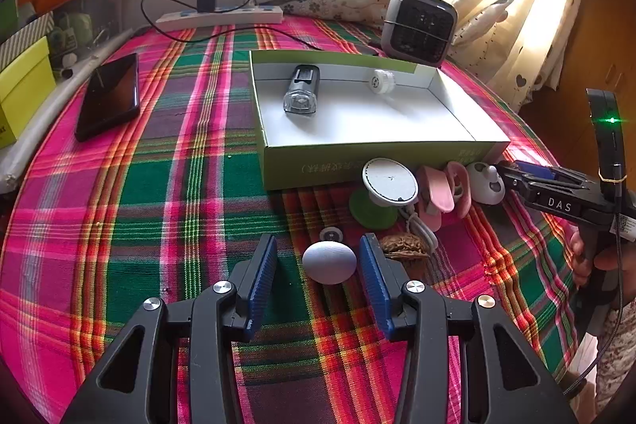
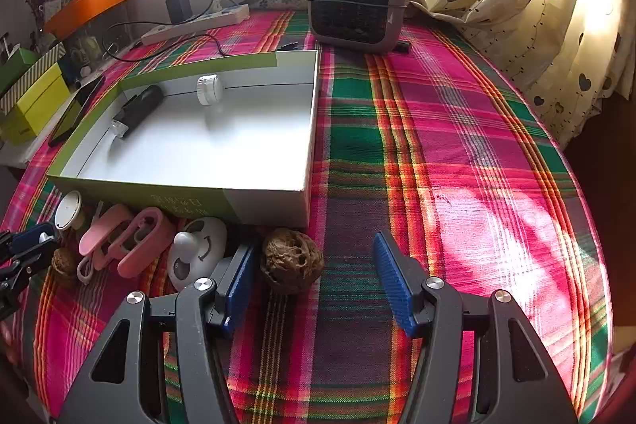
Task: Organize objects
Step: 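Close the left tool on the white egg-shaped ball while the right tool grasps a walnut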
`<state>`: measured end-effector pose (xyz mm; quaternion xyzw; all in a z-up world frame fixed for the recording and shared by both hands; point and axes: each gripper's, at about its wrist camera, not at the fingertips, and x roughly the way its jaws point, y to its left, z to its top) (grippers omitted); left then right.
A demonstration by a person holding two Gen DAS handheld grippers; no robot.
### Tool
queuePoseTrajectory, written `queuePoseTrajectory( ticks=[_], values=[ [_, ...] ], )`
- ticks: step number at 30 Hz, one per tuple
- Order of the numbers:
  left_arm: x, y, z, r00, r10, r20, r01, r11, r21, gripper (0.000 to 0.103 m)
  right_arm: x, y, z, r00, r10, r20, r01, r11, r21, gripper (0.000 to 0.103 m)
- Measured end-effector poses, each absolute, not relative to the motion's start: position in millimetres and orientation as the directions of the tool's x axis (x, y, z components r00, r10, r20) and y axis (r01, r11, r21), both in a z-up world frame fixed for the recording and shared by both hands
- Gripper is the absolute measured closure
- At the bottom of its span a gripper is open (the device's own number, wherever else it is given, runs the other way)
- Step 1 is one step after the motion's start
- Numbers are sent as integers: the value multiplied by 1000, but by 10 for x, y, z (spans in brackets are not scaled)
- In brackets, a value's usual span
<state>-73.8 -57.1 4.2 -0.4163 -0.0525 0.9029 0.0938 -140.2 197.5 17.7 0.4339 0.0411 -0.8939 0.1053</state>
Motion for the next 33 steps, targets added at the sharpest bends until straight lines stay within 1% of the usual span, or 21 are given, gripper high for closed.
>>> queuePoseTrajectory(
  ticks=[1, 4, 6, 10, 12, 13, 33],
  values=[
    [-733, -566, 43, -637, 210, -741, -123, -977, -171, 63, -1400, 1971, 176, -602, -150, -784, 224, -975, 15, 44],
    [-742, -570, 36, -640, 190, -744, -117, -982, -150, 73, -1398, 1972, 179, -603, -152, -783, 224, -974, 16, 48],
    [-748, -588, 35, -642, 187, -744, -111, -982, -151, 80, -1397, 1970, 185, -605, -150, -782, 224, -975, 14, 56],
    [-758, -614, 30, -642, 194, -742, -108, -981, -162, 81, -1389, 1968, 188, -608, -152, -780, 222, -975, 17, 63],
    [-759, -618, 30, -642, 193, -742, -106, -981, -163, 81, -1383, 1966, 194, -608, -161, -778, 227, -974, 24, 71],
    [-761, -618, 29, -642, 194, -742, -108, -981, -163, 81, -1380, 1963, 194, -608, -162, -777, 228, -973, 25, 72],
    [-763, -632, 39, -642, 196, -741, -110, -980, -164, 81, -1373, 1959, 194, -608, -166, -776, 230, -973, 29, 73]
  ],
)
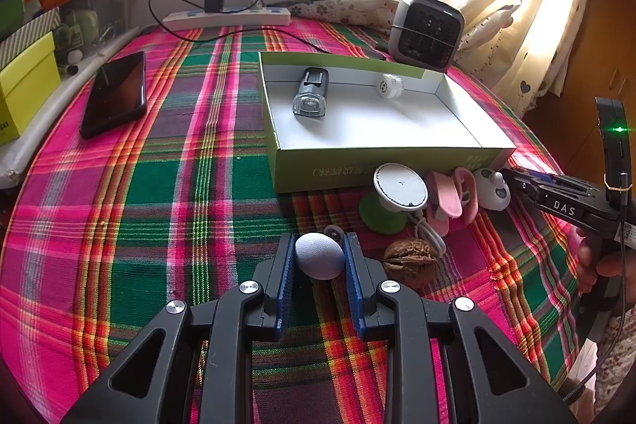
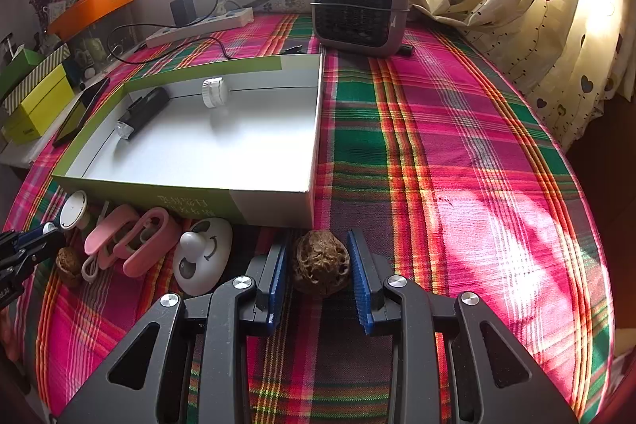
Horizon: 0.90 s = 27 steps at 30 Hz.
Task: Organize objects
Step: 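Close the left tool on the white egg-shaped ball while the right tool grasps a walnut, then lift the ball with the left tool while the right tool carries the walnut into the box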
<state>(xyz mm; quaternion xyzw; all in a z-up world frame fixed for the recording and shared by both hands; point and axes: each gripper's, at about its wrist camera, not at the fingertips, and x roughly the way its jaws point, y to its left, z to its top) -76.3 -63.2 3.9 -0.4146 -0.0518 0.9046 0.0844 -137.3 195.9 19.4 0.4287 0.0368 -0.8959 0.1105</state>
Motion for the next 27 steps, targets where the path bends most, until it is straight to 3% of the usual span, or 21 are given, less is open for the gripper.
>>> queuePoseTrajectory(
  ticks=[27],
  values=[
    [-974, -552, 551, -690, 256, -677, -189, -967, -173, 81, -1349, 1949, 602, -675, -188, -713, 236, -971, 32, 73]
  ],
)
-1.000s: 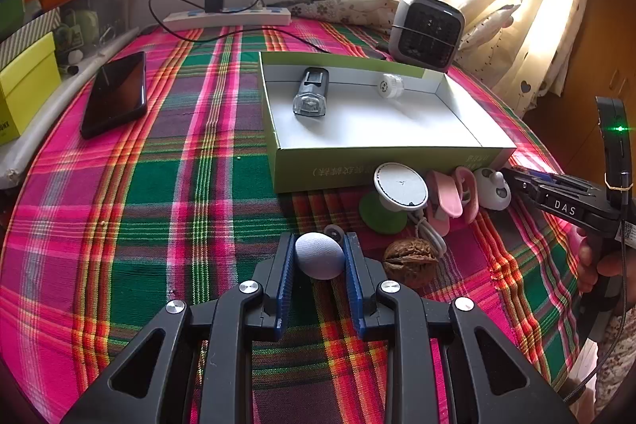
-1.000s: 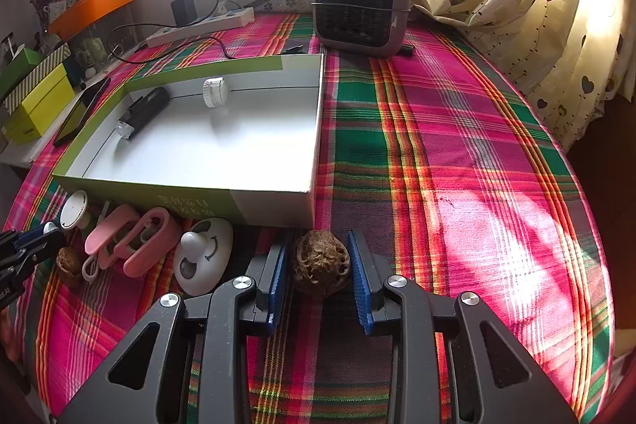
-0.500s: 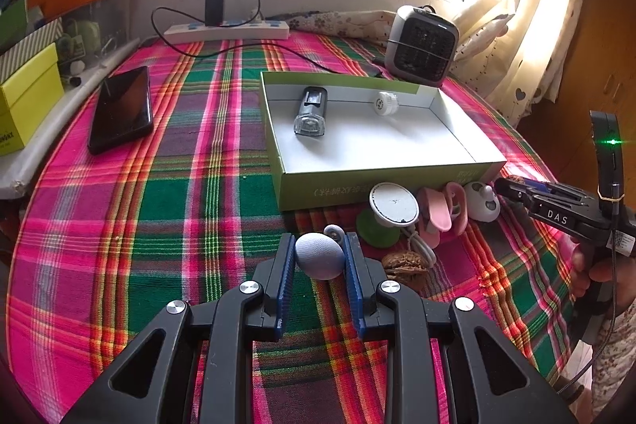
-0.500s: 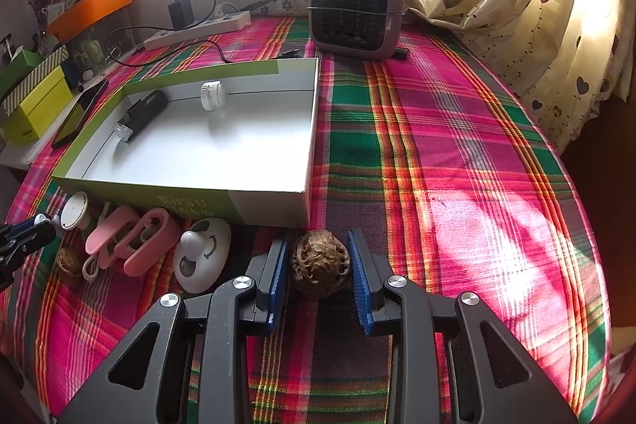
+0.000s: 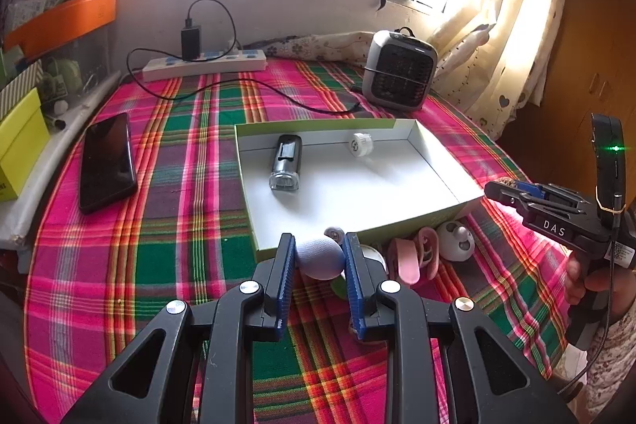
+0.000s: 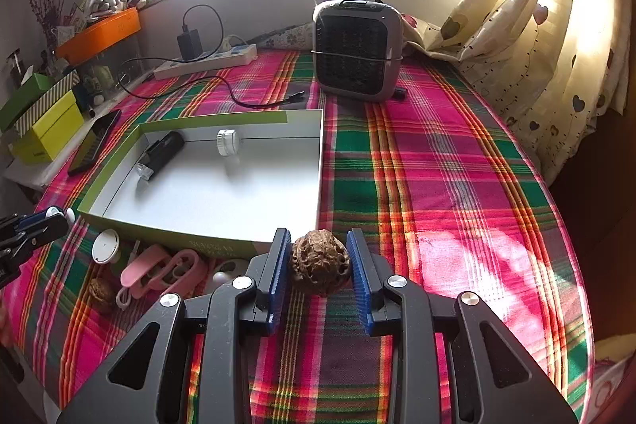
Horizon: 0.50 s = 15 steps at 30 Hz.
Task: Organize objects
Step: 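Lift the ball with the left tool while the right tool carries the walnut into the box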
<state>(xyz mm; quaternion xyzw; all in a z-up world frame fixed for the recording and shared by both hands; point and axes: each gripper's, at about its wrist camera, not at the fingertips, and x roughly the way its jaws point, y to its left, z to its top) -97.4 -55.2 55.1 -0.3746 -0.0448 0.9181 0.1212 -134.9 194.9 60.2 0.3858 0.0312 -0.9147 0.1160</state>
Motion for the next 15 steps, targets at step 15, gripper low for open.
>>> queuePoseTrajectory(
  ticks=[15],
  values=[
    [-1573, -428, 658, -678, 281, -679, -226, -959, -171, 81, -1719, 1734, 812, -679, -237, -695, 301, -953, 31, 73]
  ],
)
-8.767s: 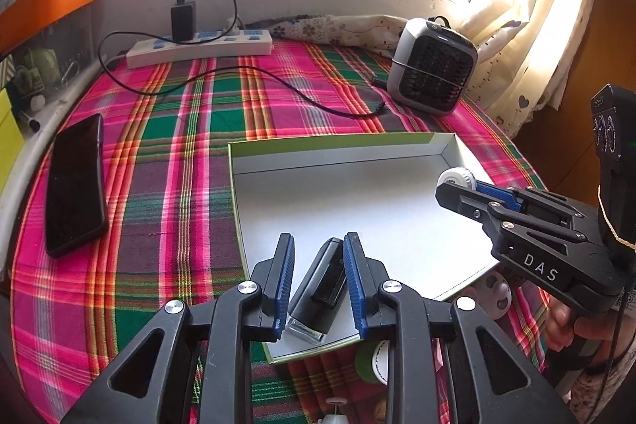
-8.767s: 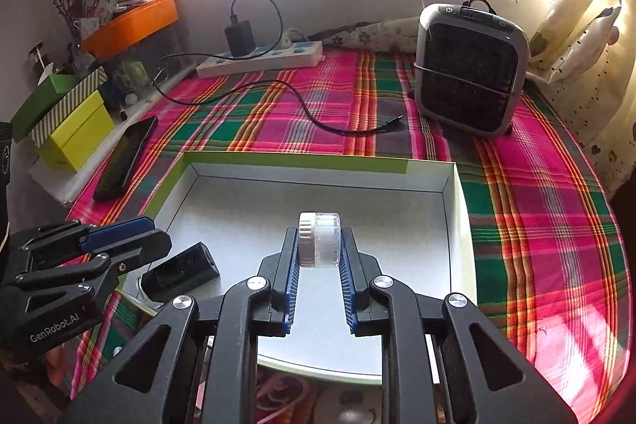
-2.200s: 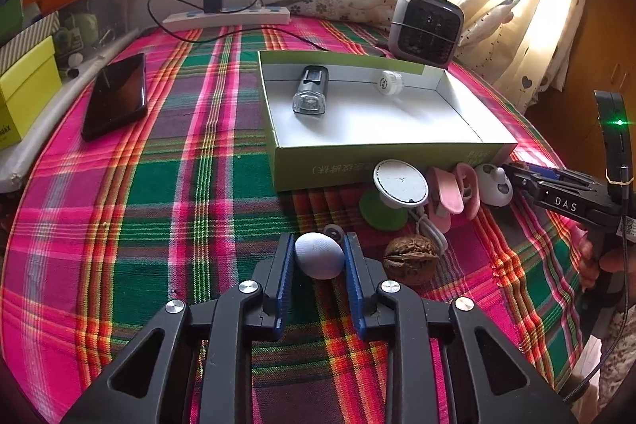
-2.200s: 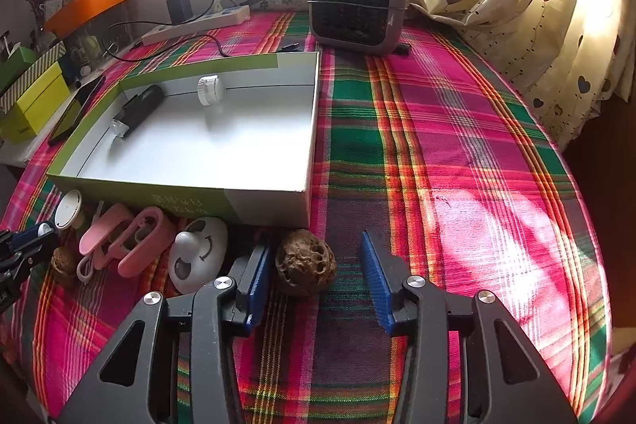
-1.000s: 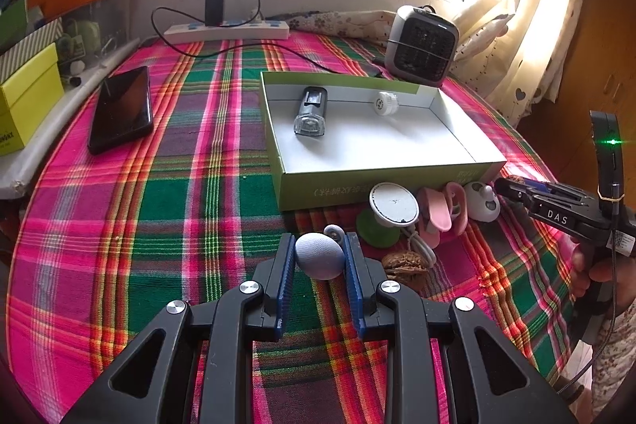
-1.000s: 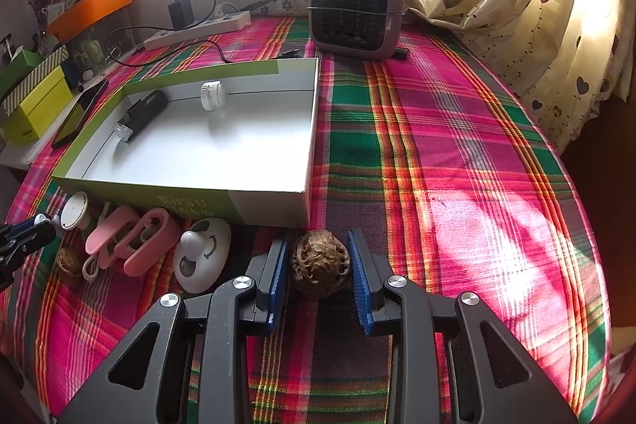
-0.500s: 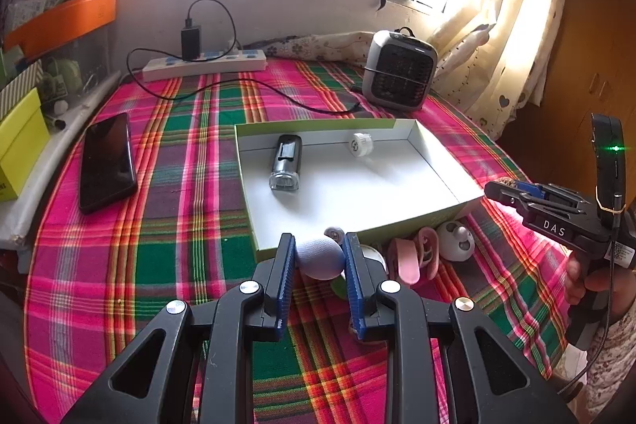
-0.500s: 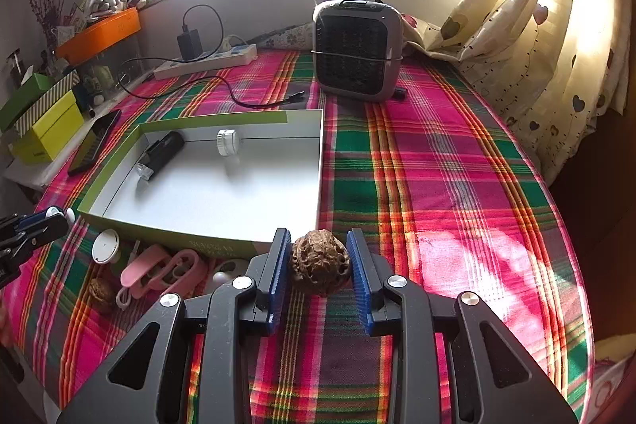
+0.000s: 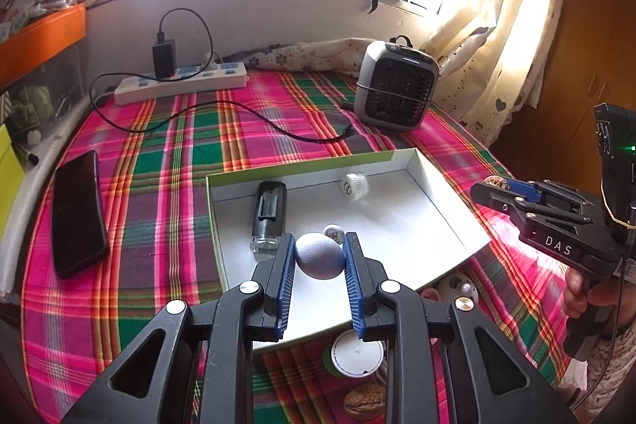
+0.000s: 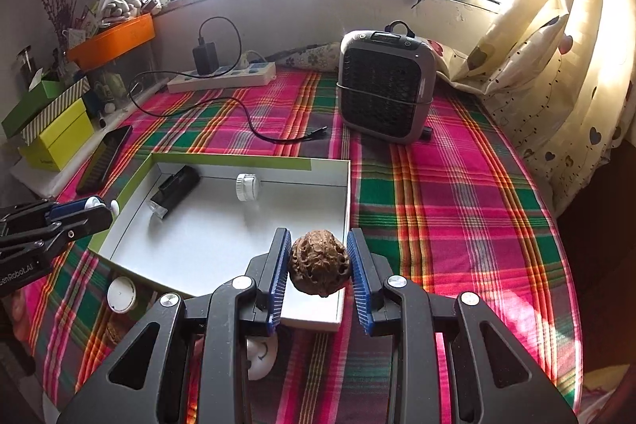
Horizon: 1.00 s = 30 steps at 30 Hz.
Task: Organize objects
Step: 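Lift the ball with the left tool while the right tool carries the walnut into the box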
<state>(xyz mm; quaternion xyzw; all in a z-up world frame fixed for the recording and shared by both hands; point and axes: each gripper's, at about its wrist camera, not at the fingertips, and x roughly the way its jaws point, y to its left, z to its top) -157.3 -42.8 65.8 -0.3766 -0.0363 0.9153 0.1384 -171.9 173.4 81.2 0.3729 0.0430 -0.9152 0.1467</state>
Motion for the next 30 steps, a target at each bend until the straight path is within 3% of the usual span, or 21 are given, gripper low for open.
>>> queuePoseTrajectory(
  ticks=[30],
  values=[
    [-2547, -97, 258, -596, 256, -761, -251, -960, -126, 81, -2585, 1269, 376, -580, -211, -787, 369, -929, -23, 73]
  ],
)
